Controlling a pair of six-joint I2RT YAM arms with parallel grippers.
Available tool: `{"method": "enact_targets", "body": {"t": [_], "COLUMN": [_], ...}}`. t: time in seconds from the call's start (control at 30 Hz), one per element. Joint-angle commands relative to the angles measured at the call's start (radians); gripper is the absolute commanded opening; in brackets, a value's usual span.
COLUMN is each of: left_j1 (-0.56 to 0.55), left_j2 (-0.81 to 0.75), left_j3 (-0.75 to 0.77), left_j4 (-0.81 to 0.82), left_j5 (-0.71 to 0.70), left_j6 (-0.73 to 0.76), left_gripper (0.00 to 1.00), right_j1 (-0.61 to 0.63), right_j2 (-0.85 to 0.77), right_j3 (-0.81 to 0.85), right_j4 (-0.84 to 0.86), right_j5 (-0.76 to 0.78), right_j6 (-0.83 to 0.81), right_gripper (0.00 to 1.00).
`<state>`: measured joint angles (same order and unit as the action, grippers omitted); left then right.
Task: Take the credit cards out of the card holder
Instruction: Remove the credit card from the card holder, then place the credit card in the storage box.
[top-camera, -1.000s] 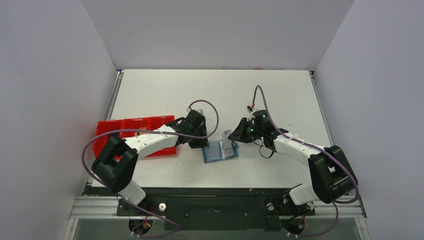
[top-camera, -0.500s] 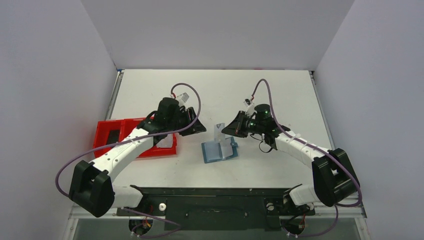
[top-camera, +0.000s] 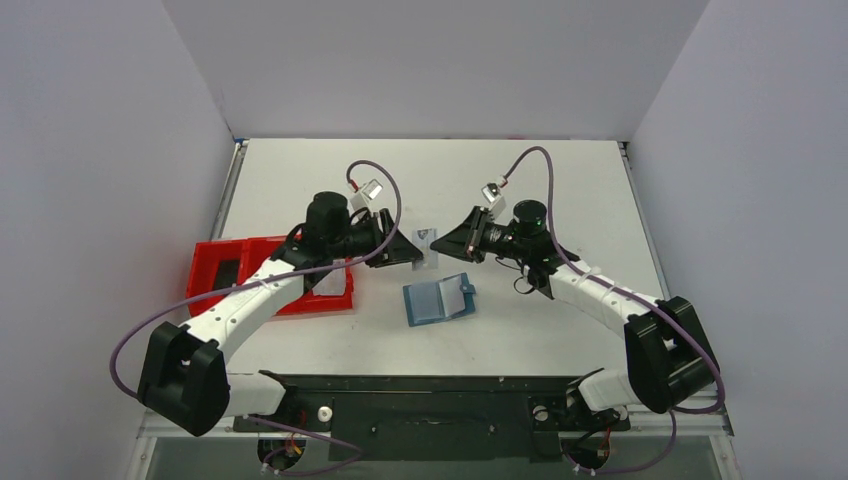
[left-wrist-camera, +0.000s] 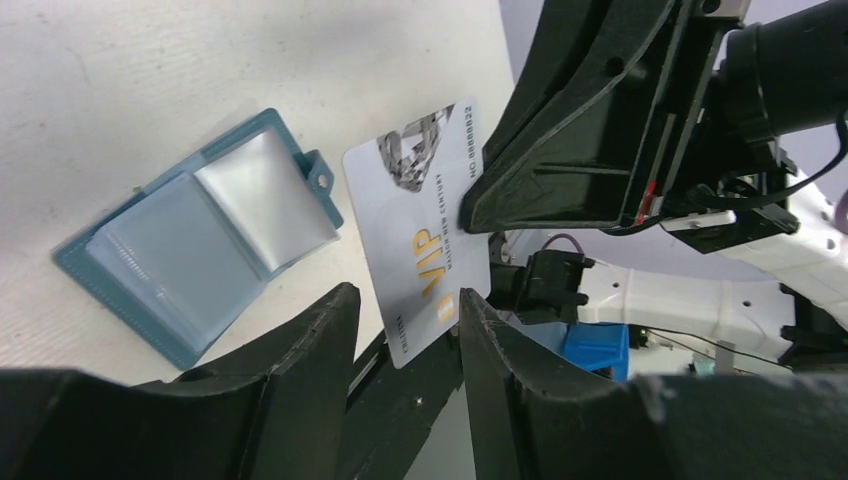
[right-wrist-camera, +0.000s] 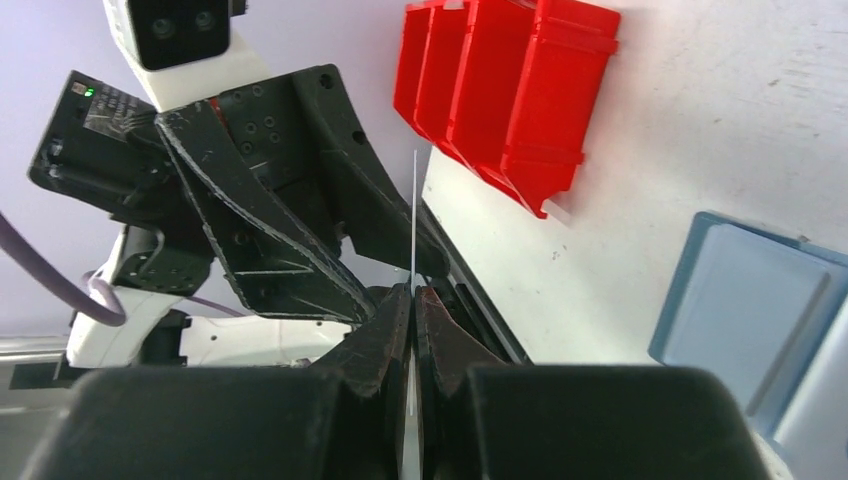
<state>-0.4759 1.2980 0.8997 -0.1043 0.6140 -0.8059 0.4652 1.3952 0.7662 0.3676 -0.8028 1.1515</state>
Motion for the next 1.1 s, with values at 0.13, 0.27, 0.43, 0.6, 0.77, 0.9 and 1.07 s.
{"method": "enact_targets", "body": {"t": [0.13, 0.27, 0.43, 0.6, 0.77, 0.9, 1.07], "left_j1": [0.011, 0.016, 0.017, 0.017, 0.022, 0.031, 0.050], "left_j2": [-0.003, -0.005, -0.011, -0.036, -0.073, -0.118, -0.168], "left_j3": [-0.032, -0.038, -0.040, -0.020, 0.037, 0.078, 0.120], "left_j4": [0.186, 0.213, 0.193, 0.054, -0.180, -0.342, -0.552], "left_j5": [0.100, 0.110, 0.083, -0.022, -0.231, -0.430, -0.748], "left_j6": [-0.085, -0.110, -0.107, -0.040, 0.061, 0.115, 0.152], "left_gripper": [0.34, 0.18, 0.00, 0.00, 0.00, 0.00, 0.00], "right_j1": [0.022, 0.022, 0.023, 0.024, 0.024, 0.025, 0.026], "right_j2": [0.013, 0.024, 0.016, -0.042, -0.083, -0.088, -0.089], "right_j3": [0.038, 0.031, 0.040, 0.095, 0.121, 0.112, 0.096], "right_j4": [0.168, 0.173, 0.072, -0.195, -0.391, -0.416, -0.429], "right_j5": [-0.032, -0.033, 0.003, 0.156, 0.309, 0.331, 0.338], "right_j6": [0.071, 0.066, 0.009, -0.186, -0.306, -0.328, -0.347], "right_gripper": [0.00, 0.00, 0.39, 0.59, 0.60, 0.60, 0.60]}}
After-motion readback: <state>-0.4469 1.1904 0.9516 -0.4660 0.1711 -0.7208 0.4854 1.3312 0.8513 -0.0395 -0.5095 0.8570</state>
